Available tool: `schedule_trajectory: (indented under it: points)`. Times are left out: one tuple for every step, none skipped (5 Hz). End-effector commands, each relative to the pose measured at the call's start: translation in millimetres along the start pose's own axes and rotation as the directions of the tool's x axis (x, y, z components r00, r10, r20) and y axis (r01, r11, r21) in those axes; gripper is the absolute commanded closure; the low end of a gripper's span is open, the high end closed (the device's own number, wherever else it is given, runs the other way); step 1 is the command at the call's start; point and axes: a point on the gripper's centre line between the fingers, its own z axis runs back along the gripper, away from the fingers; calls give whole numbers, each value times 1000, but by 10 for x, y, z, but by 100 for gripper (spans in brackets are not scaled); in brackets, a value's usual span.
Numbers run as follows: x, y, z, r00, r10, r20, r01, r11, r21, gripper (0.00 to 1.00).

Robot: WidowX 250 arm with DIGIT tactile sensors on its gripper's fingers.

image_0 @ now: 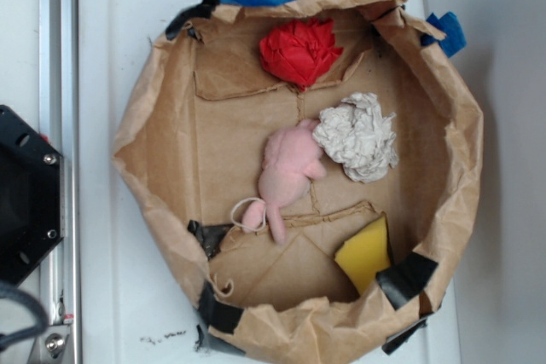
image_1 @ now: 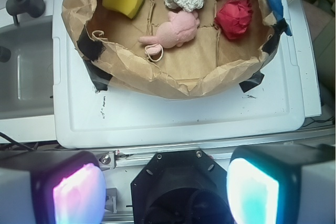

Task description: Grab the red paper.

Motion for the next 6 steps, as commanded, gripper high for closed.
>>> schedule_trajectory:
  points:
    - [0,0,0,1000,0,0,0,1000,0,0]
    - [258,-81,-131,999,49,-4,-49,998,25,0]
    - [408,-115,-223,998,70,-3,-70,997,39,0]
    - [512,-133,-303,996,94,4,-94,994,49,0]
    - [606,-108,-352,987,158,17,-158,987,40,0]
    - [803,-50,-397,915,396,82,-394,918,-36,0]
